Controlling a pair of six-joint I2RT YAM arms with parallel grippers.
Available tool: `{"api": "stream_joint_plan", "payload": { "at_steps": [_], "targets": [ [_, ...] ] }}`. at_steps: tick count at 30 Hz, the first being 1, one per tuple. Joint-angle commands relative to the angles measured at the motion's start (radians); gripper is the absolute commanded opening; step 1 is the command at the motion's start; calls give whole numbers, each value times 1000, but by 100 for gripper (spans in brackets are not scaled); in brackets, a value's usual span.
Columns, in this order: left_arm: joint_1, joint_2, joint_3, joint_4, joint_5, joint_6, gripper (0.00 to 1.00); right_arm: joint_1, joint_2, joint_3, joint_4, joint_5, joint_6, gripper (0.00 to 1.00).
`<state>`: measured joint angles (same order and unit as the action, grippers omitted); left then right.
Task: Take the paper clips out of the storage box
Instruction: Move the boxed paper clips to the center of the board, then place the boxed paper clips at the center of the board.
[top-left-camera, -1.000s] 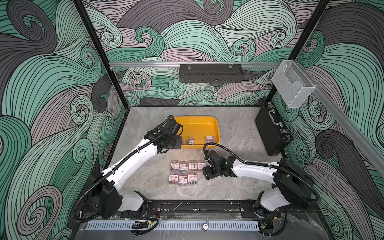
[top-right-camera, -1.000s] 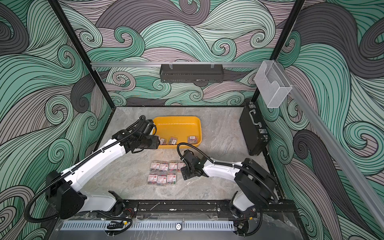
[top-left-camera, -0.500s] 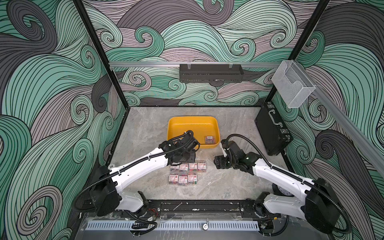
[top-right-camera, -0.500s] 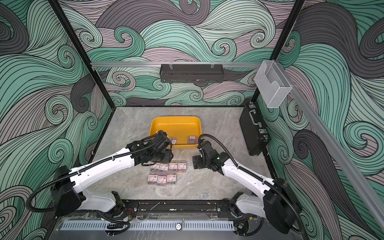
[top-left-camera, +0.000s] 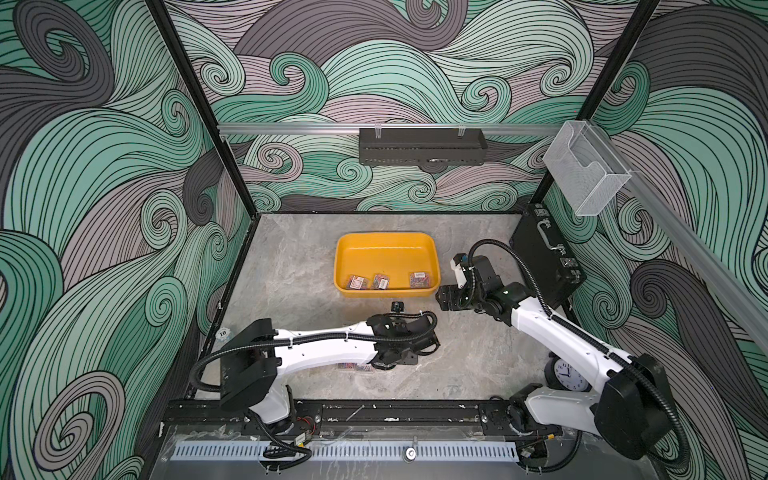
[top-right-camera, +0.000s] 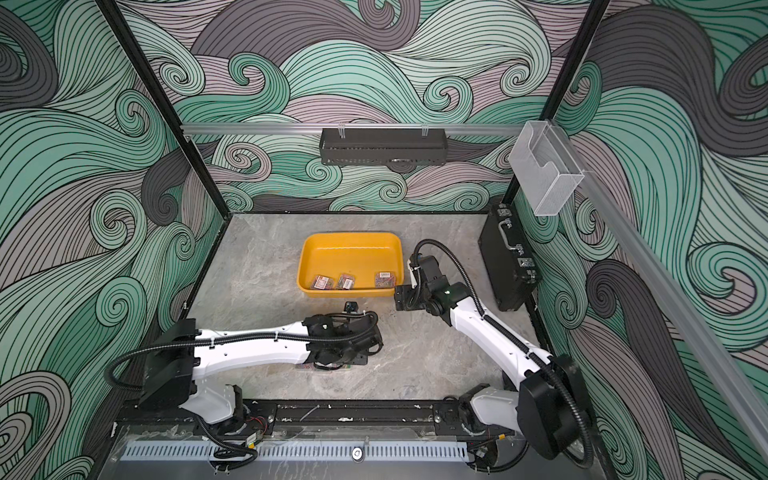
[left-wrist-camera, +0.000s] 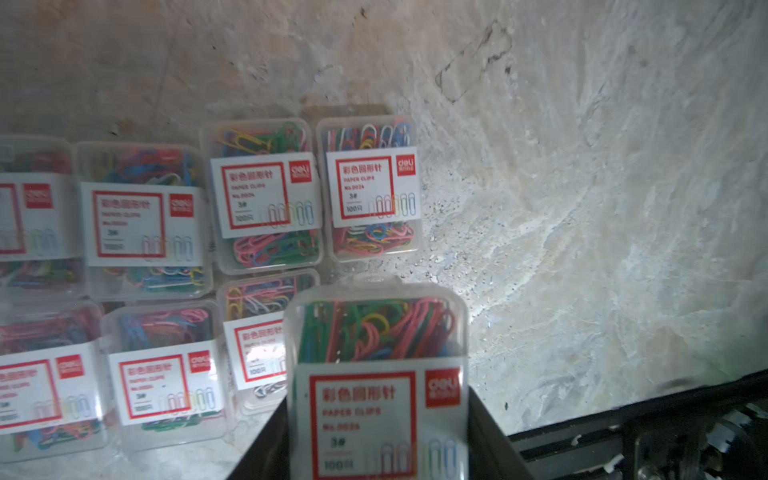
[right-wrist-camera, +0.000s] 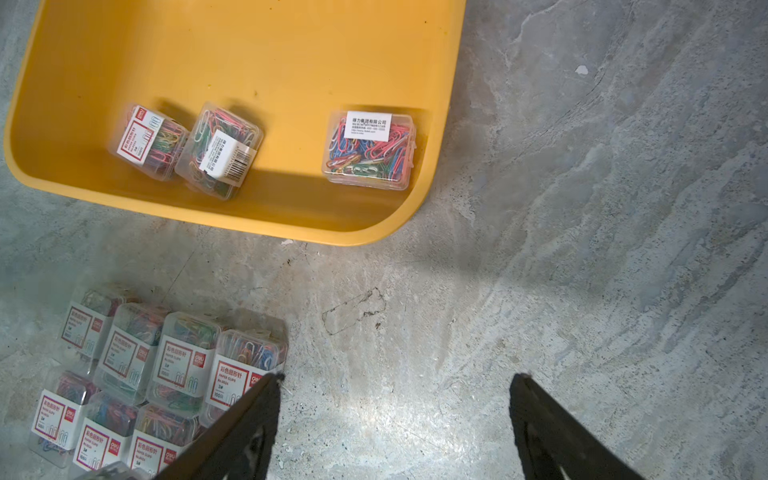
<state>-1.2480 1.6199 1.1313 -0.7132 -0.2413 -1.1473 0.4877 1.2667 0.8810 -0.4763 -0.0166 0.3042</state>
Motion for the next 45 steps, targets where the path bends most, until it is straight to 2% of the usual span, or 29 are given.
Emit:
{"api": "stream_joint_plan", "payload": {
  "at_steps": [1, 6, 16, 22, 28, 38, 41, 45],
  "targets": [
    [-27, 72, 62, -13, 1, -61, 49, -12, -11, 21, -26, -25, -31, 86],
    [-31, 136, 98, -19, 11, -58, 49, -17, -26, 17, -31, -37, -34, 86],
    [-29, 160, 55, 7, 23, -97, 47, -20, -23, 19, -25, -44, -30, 86],
    [-19, 164, 44, 10, 32, -103, 34, -20, -21, 25, -33, -52, -29, 86],
    [-4, 165, 27, 16, 48, -114, 33, -20, -36, 22, -40, -50, -28, 86],
    [13, 186, 31, 19, 63, -101, 39, -21, -43, 17, -44, -48, -29, 86],
    [17, 190, 33, 11, 63, -101, 43, -20, -42, 15, -43, -50, -28, 86],
    [18, 193, 38, 3, 58, -97, 55, -20, -43, 11, -41, -52, -25, 86]
  ]
}}
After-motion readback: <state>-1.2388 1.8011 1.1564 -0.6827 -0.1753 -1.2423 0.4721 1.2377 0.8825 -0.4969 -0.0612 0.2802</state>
